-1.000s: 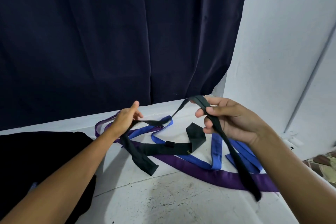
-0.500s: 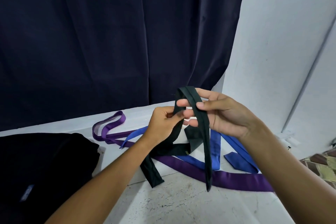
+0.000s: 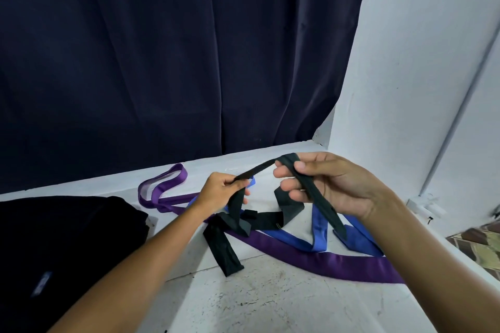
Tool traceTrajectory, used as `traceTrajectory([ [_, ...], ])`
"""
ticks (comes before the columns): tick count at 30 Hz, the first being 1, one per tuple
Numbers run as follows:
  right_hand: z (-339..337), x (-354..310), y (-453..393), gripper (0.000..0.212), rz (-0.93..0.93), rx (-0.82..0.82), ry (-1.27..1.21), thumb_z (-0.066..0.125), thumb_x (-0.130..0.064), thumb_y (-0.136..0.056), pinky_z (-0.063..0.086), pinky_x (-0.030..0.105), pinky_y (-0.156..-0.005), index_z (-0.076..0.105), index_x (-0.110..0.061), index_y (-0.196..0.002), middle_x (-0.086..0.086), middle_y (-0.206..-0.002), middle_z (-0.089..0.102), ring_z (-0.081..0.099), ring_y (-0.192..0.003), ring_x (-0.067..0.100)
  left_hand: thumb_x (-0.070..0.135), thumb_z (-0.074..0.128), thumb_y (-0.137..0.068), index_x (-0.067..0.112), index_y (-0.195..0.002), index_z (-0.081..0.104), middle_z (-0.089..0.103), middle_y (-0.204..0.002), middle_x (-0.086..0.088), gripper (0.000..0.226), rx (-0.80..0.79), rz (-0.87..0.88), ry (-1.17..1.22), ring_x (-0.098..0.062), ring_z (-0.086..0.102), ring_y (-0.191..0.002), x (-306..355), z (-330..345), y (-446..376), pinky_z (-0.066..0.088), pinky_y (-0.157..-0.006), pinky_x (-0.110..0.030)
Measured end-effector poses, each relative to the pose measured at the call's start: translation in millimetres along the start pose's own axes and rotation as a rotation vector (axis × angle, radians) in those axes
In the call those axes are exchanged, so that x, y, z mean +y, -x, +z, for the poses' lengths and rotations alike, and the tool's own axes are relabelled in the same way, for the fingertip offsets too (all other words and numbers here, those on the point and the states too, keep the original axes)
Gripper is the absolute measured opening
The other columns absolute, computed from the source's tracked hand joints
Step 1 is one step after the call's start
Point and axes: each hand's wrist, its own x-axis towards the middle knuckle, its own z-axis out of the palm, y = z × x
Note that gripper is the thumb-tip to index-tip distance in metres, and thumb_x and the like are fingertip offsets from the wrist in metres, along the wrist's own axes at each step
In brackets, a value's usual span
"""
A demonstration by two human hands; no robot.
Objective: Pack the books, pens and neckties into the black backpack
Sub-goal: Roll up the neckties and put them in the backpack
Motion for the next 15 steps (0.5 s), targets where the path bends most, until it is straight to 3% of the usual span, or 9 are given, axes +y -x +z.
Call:
traceTrajectory([
  [3,-1.9,-7.7,-0.5,0.034,-0.039,-0.080,-0.064,0.077,-0.009,-0.069,0.060,0.029,-0.060,0.074,-0.001,-0.102,0.013,-0.097,0.074,0.074,-0.074,0.019,0.015,0.065,-0.093,-0.009,-0.089,0.070,0.073,-0.068,-0.007,0.025,-0.038,-0.034,-0.034,-0.018,0.069,-0.056,-9.0,8.7,7.0,0.050,-0.049,-0.021],
  [6,-6.3,-13.8,-2.2,0.055,-0.051,-0.116,-0.090,0.088,-0.009,-0.061,0.060,0.029,-0.062,0.070,0.001,-0.112,0.015,-0.101,0.072,0.074,-0.081,0.021,0.016,0.065,-0.092,-0.011,-0.089,0.068,0.073,-0.076,-0.014,0.027,-0.056,-0.060,-0.004,-0.023,0.070,-0.060,-19.0,14.0,12.0,0.052,-0.050,-0.023],
  [12,8.7,-25.5,-3.0,0.026,-0.096,-0.006,-0.074,0.066,-0.005,-0.065,0.058,0.021,-0.057,0.076,0.004,-0.087,0.014,-0.083,0.073,0.074,-0.070,0.016,0.014,0.065,-0.092,-0.007,-0.093,0.069,0.072,-0.079,-0.017,0.021,-0.082,-0.113,0.044,-0.021,0.069,-0.056,-26.3,23.2,18.6,0.054,-0.051,-0.026],
  [15,15.0,-27.9,-9.9,0.024,-0.149,0.077,-0.180,0.055,0.003,-0.075,0.059,0.023,-0.061,0.073,0.009,-0.089,0.017,-0.087,0.073,0.074,-0.076,0.020,0.014,0.066,-0.092,-0.007,-0.095,0.070,0.072,-0.077,-0.016,0.022,-0.109,-0.134,0.044,-0.021,0.069,-0.056,-26.9,28.5,23.4,0.058,-0.056,-0.029],
])
